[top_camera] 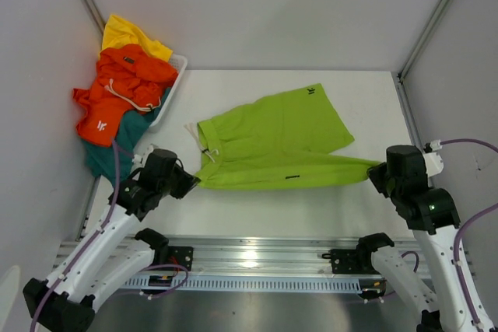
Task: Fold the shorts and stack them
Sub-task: Fold the shorts
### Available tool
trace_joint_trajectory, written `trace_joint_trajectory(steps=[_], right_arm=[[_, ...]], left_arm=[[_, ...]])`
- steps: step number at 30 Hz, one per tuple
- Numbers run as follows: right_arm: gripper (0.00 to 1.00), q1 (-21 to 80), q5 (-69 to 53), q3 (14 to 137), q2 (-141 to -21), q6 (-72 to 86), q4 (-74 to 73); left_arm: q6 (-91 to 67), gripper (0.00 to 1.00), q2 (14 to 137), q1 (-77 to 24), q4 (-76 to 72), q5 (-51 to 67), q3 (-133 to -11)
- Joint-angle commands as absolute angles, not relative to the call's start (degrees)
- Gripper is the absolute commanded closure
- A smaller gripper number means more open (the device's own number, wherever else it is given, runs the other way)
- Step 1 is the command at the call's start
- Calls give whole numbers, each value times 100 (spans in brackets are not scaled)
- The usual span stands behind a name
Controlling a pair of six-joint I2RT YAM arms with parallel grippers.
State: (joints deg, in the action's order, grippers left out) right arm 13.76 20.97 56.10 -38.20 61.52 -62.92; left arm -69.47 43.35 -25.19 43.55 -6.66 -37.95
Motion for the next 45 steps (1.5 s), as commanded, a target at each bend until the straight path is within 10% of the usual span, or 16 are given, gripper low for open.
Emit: trace_joint_trajectory(steps=[1,34,45], right_arm=[[100,1354,2646,6055,-3735,5968,-6574],[100,1002,1688,7523,-6969,4782,-3850],[100,1116,1529,7330,-5767,4948,-4613]], left_arm=[[-7119,100,3895,-2549,5149,-720,-3964],[-7110,100,5810,-1266,4535,-888,-5396],[-7145,100,4590,-1432,4780,-527,-5055]])
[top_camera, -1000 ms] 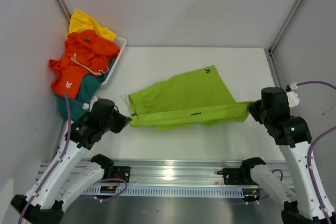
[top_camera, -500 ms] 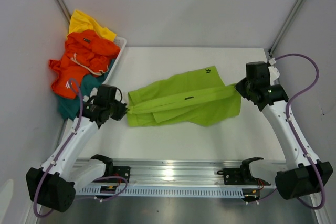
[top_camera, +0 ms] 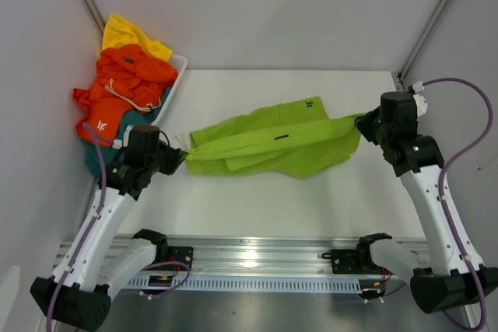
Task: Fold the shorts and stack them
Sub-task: Fold the shorts
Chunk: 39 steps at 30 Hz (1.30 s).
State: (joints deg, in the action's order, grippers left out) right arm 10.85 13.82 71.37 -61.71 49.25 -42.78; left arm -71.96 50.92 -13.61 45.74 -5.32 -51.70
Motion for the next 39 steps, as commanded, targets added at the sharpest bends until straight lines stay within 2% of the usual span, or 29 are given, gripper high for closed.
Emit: trace_joint_trajectory(steps=[1,8,15,25,31,39], right_arm=[[100,1160,1547,7304,-5644,4992,-4727],[100,1248,1538,7092,-4370,5229,-5518],[100,1239,1503,7330,-4113,5247,-5933],[100,1239,1521,7233,-5096,4940,-5169],[100,1195,1450,7523,-6178,4808,-4712],[100,1063,1292,7567,-7407,4843,-4061]], left_arm=[[-7206,100,4483,-1459,4825,-519,-5080],[-7540,100,3973,-2195,5334,-702,-5255],[-7849,100,3911,-2768,5528,-993,-5361],[-7814,100,4244,-2576,5590,-1801,-5642],[-7393,100,4649,-1689,4933,-1249,-5485],[-7014,100,6220,-1073,4606,-959,-5722]])
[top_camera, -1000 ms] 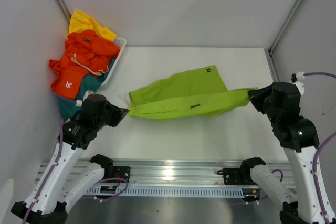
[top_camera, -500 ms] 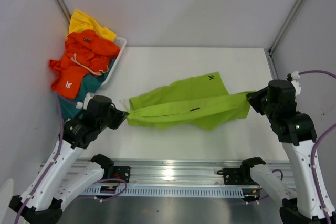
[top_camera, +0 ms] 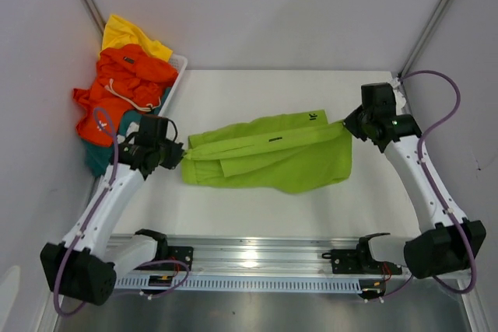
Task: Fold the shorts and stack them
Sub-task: Fold the shorts
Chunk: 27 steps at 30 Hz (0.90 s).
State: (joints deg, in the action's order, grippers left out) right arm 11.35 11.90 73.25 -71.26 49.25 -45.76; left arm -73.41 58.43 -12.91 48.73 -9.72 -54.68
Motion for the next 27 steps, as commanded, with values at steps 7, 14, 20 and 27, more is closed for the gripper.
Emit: trace_joint_trajectory(steps=[7,14,20,27], right_arm=[[100,976,1267,8006,-8725,4729,-3447],[100,861,1204,8410,-9832,4746,-2874],[98,853,1178,9008,-10660,4869,-2690],[8,747,791,9299,-11118,4413,-2004]], left_arm=[[-6698,100,7494,-493,4078,-571,-6011],[-6530,100,8655,-272,3762,-422,-6730],[-6337,94,9771,-237,3823,-361,-7610],[-5950,1,10055,-123,3910,-447,-8163]])
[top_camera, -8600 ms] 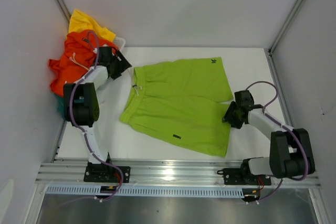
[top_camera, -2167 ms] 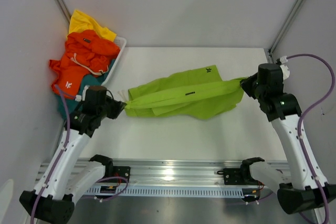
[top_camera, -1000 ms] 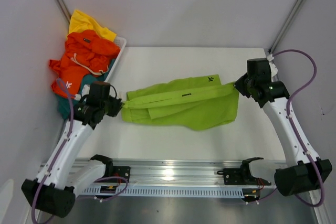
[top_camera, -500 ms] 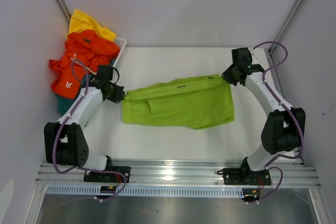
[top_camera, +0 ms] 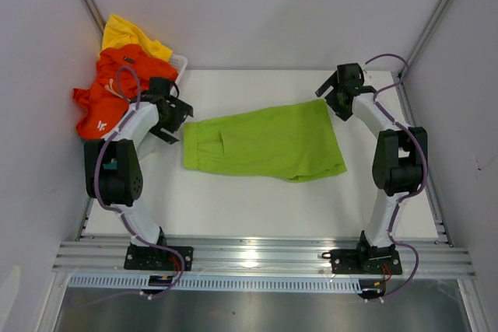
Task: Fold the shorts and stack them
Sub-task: Fold the shorts
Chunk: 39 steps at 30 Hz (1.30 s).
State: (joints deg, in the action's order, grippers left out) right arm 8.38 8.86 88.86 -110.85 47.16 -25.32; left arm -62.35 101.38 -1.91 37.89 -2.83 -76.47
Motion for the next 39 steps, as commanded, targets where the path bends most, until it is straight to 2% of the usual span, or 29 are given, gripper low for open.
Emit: trace_joint_trajectory(steps=[1,9,15,18,20,21,23,24,26,29,33,39], right_arm=[[1,730,739,9247,-10996,4308,-1821],[1,527,238,8166,-9792,3649,-1248],[5,703,-815,6893,-8983,3349,-627],[7,1168,-817,6408,-8737,3287,-256],[14,1572,-879,6232,-8754,3348,216],[29,1704,-1053,6110,-8806,3375,411],[51,2080,-1195,6169,-8981,3445,632],[72,2213,-1256,6387,-9226,3454,650],[90,2547,-1484,6643,-9491,3436,738],[100,2916,-1792,7249,-10115,3428,730],[100,3225,-2240,8032,-10985,3559,790],[100,3586,-2794,9104,-12347,3735,1063]], left_arm=[[-5889,1,10020,-114,3955,-492,-8182],[-5169,1,9300,-88,3920,-510,-8113],[-4167,1,8641,-105,3291,-55,-7017],[-3921,1,8210,-88,2832,271,-6242],[-3806,1,7964,-88,2506,395,-5786],[-3762,1,7911,-88,2392,448,-5688],[-3674,1,7797,-88,1953,746,-5294],[-3674,1,7770,-88,1847,799,-5213],[-3612,1,7682,-88,1478,949,-4888],[-3630,1,7533,-88,951,1089,-4519],[-3718,1,7103,-88,362,1344,-3764],[-3727,1,6689,-97,202,1555,-3323]])
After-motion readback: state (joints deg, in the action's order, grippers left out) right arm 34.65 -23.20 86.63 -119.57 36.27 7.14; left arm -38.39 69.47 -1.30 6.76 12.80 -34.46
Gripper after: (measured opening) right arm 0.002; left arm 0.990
